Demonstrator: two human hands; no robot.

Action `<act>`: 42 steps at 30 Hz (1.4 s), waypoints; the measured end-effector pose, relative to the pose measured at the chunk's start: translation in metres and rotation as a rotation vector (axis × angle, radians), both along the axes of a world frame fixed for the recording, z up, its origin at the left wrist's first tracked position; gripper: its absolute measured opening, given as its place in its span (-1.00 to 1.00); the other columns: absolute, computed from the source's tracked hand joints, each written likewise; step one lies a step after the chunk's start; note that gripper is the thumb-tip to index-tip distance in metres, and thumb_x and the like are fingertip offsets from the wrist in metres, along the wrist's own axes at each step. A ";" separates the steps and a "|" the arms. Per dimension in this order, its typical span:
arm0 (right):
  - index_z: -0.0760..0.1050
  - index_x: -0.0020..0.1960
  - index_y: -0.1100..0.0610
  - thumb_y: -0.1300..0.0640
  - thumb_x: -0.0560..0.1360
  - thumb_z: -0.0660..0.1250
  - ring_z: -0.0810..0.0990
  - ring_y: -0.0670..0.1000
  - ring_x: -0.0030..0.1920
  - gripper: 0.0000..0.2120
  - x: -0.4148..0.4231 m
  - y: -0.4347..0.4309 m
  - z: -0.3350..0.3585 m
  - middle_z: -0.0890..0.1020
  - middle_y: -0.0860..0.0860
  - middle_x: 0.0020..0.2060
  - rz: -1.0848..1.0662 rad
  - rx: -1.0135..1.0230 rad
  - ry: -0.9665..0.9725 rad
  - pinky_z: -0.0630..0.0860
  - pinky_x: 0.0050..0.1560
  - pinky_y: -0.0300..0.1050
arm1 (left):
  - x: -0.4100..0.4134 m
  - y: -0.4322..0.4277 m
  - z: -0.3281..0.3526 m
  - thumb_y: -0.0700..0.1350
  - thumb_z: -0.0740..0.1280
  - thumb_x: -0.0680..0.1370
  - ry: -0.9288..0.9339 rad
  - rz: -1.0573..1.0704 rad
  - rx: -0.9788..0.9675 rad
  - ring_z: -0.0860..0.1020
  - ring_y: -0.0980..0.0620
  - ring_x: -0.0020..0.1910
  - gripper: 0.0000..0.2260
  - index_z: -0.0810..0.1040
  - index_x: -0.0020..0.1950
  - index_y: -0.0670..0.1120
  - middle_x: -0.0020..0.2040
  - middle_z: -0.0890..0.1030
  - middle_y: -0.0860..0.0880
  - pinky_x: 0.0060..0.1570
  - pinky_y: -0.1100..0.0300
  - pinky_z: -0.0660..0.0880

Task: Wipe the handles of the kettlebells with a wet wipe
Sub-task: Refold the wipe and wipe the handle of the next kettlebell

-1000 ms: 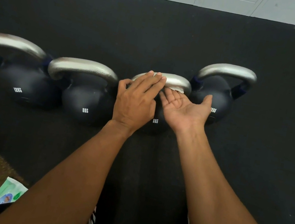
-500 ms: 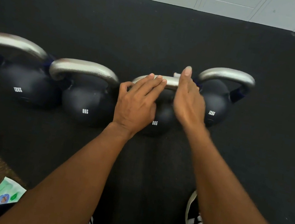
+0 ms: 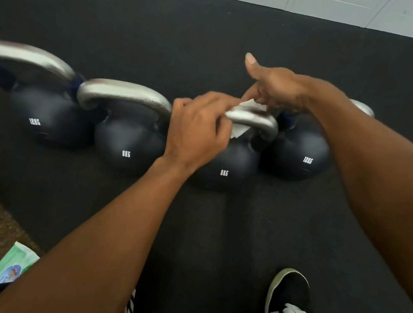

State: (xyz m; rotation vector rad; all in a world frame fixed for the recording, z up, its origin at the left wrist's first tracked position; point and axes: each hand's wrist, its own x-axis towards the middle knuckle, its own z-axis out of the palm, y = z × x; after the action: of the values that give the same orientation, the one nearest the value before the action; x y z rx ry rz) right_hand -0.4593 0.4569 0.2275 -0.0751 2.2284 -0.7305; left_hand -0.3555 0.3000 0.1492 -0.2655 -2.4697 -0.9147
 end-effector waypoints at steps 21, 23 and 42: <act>0.37 0.50 0.16 -0.08 0.60 -0.07 0.42 0.16 0.42 -0.41 0.111 0.001 -0.046 0.44 0.10 0.46 0.436 0.357 0.956 0.35 0.38 0.20 | 0.035 0.004 0.005 -0.17 0.12 0.49 -0.091 0.169 0.085 0.59 -0.01 0.17 -0.58 0.67 0.21 -0.06 0.21 0.64 0.00 0.11 -0.04 0.47; 0.49 0.36 0.15 -0.07 0.58 -0.07 0.54 0.17 0.24 -0.45 0.094 -0.002 -0.035 0.57 0.07 0.30 0.497 0.314 0.951 0.46 0.23 0.16 | 0.037 0.002 -0.004 -0.18 0.14 0.47 -0.100 0.262 0.122 0.60 0.01 0.17 -0.58 0.66 0.22 -0.05 0.20 0.65 0.01 0.09 -0.05 0.49; 0.51 0.29 0.10 0.05 0.71 -0.04 0.56 0.29 0.16 -0.61 0.040 -0.023 0.010 0.62 0.20 0.19 0.565 0.310 0.616 0.41 0.10 0.06 | 0.046 0.002 -0.038 -0.24 0.30 0.44 -0.040 0.182 -0.169 0.50 0.03 0.31 -0.50 0.56 0.40 -0.15 0.36 0.58 -0.07 0.14 -0.02 0.45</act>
State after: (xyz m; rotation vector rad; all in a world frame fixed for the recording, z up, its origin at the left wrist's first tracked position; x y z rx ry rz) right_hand -0.4194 0.4336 0.2370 -0.8329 2.6704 -0.0370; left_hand -0.3095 0.3021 0.1116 -0.0773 -2.5622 -0.6429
